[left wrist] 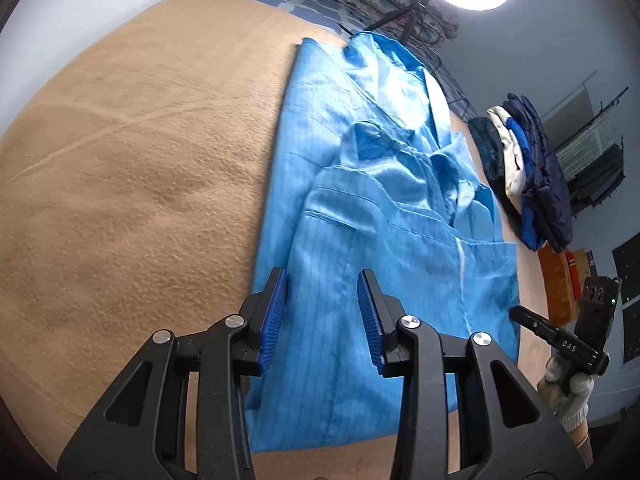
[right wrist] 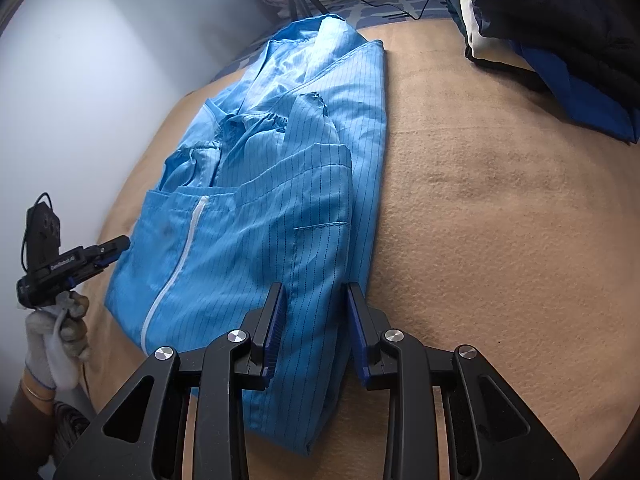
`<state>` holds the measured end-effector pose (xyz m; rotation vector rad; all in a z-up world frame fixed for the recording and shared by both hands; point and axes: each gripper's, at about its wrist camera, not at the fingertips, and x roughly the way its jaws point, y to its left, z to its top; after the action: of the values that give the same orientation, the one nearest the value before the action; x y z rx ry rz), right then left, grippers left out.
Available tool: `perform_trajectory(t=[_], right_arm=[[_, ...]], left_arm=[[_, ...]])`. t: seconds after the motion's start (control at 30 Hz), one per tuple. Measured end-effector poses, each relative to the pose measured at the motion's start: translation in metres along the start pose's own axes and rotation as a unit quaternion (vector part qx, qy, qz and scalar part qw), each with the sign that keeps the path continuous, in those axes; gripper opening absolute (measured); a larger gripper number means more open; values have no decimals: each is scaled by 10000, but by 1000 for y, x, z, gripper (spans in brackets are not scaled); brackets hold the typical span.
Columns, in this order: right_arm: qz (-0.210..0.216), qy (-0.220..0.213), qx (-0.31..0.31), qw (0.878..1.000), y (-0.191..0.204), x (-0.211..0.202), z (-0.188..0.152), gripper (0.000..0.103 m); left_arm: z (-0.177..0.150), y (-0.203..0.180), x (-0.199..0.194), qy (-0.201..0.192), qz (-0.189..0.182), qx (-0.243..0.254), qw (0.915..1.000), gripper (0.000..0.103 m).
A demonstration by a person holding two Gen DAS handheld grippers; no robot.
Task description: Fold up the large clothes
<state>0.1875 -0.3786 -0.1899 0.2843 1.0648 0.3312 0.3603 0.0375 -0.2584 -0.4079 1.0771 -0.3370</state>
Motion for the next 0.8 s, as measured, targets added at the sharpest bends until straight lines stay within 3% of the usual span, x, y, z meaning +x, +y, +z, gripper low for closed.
perform_trajectory(t=[0.07,0.17,0.27,0.37,0.43,0.53,0.63,0.67,0.8], right_arm=[[15,14,-9,10000,0,1,0,28],[-6,41,-58,10000,1,4,-1,28],[85,59,-90,9999,3,6,-1,7],[72,-56,-273,9996,13,1,0,3],[-185,-14,-489,9986,20,3,0,2],[-543,238,-377,9975,14,18,-6,2],[-689,189,-550,9959,20,14,-6,2],[-806,162,-623,9947,22,9,-5,8],[-951,-454,-918,9902,31,-18,-2,12]], left_arm=[[-1,-2,1,27,-24,41,10000,35],[-2,1,3,74,38,-13,10000,7],[-3,6,-2,17,-85,-156,9998,4],[-11,-2,-11,-163,205,76,9996,3],[-15,-8,-7,-195,440,343,9983,3],[-18,-13,3,-144,680,445,9966,9],[-15,-18,-2,-222,846,531,9947,14],[-15,-22,-6,-332,959,598,9930,16],[-14,-52,-28,-906,1245,1210,9806,17]])
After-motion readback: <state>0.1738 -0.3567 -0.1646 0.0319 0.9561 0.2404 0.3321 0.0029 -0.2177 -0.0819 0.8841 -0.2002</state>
